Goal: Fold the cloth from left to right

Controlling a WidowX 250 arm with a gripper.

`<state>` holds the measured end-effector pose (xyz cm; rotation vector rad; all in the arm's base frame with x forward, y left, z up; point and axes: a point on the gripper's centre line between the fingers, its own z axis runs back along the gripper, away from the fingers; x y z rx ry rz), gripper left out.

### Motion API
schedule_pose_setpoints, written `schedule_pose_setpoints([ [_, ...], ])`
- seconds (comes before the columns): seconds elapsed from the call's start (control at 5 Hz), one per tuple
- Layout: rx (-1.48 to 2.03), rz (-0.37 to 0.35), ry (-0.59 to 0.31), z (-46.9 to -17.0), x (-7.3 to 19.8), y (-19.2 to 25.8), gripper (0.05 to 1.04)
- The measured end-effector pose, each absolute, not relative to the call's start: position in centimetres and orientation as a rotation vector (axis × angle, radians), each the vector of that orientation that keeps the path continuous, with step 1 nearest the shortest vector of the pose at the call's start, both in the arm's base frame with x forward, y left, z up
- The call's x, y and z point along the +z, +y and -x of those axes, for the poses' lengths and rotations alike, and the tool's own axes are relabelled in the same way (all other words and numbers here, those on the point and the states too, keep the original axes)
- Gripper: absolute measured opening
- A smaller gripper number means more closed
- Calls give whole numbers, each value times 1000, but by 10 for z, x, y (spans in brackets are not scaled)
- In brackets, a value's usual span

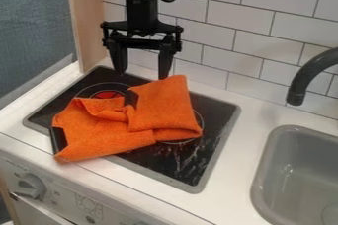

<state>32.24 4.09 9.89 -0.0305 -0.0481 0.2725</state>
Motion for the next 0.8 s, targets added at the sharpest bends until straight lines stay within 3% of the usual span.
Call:
schedule_pose_setpoints([
  [0.4,301,20,14,-309,80,46,1000],
  [0.8,419,-15,-2,-288,82,88,1000],
])
